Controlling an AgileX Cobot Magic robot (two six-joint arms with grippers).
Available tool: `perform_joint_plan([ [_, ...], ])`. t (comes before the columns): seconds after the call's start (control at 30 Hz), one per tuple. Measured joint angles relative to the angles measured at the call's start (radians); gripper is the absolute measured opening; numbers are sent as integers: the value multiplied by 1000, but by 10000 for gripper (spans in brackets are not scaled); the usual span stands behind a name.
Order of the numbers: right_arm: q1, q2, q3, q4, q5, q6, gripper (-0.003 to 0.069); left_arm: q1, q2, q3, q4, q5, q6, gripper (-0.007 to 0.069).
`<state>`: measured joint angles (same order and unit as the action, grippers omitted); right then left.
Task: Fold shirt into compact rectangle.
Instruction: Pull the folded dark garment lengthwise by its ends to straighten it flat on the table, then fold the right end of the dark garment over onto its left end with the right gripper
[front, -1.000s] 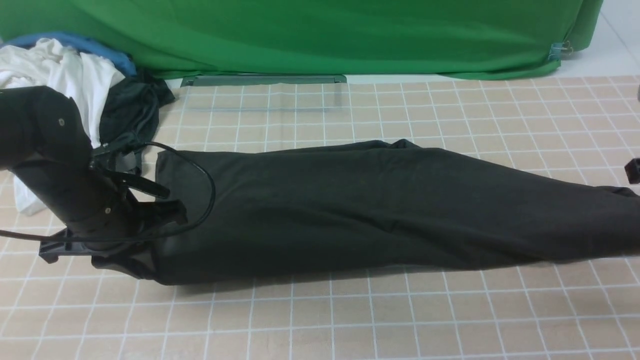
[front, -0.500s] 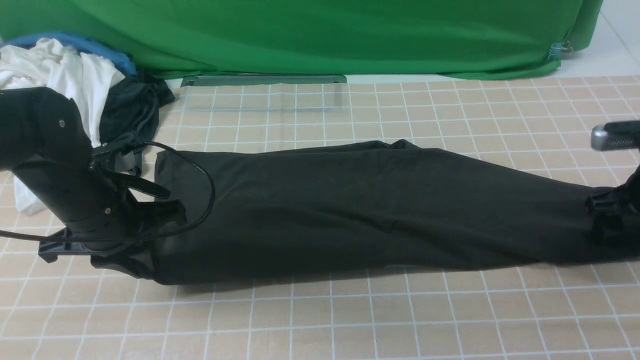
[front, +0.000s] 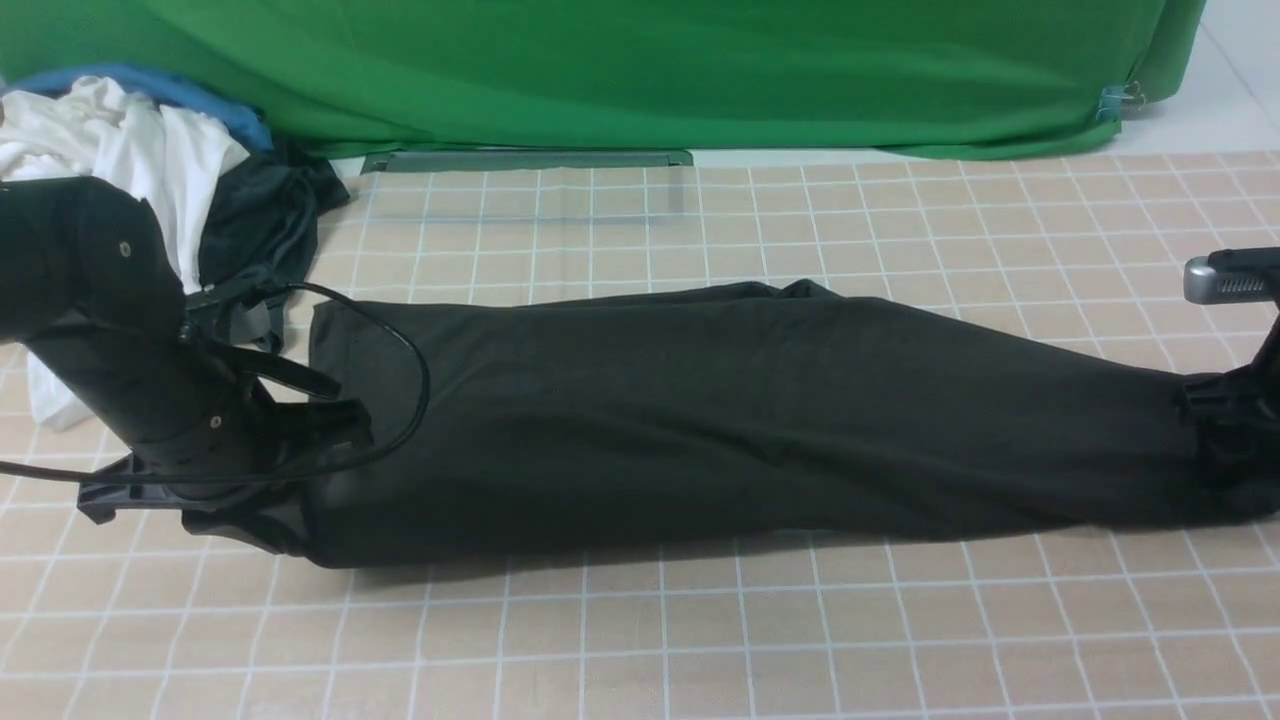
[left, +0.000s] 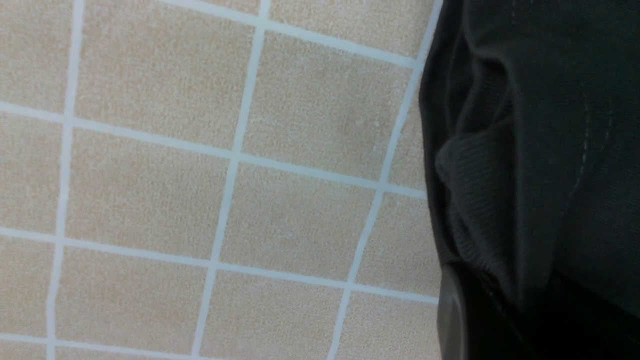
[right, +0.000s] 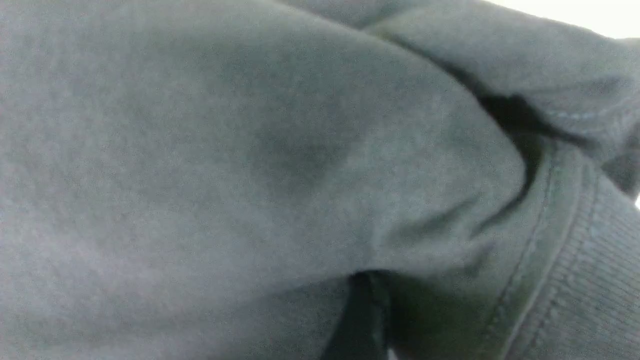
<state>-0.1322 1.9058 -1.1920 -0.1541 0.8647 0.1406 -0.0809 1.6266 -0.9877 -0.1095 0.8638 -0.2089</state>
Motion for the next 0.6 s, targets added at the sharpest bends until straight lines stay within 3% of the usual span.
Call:
perform_joint_plan([
  [0.03, 0, 5, -2, 10, -1, -6, 549, 0, 0, 0, 0, 0, 0, 65],
  [0.07, 0, 5, -2, 10, -1, -6, 549, 0, 0, 0, 0, 0, 0, 65],
  [0.2, -1, 17, -11, 82, -1, -122, 336, 0, 0, 0, 0, -3, -3, 65],
  [0.27, -3, 18, -16, 74, -3, -160, 183, 0, 0, 0, 0, -2, -3, 65],
  [0.33, -7, 19, -24, 75, 0, -176, 87, 0, 0, 0, 1, 4, -3, 72],
  [0.43, -7, 19, -43, 80, 25, -185, 44, 0, 0, -12, 1, 38, -27, 103],
  [0.6, -5, -3, -78, 6, 80, -141, 38, 1, 0, -86, 8, 165, -60, 280],
])
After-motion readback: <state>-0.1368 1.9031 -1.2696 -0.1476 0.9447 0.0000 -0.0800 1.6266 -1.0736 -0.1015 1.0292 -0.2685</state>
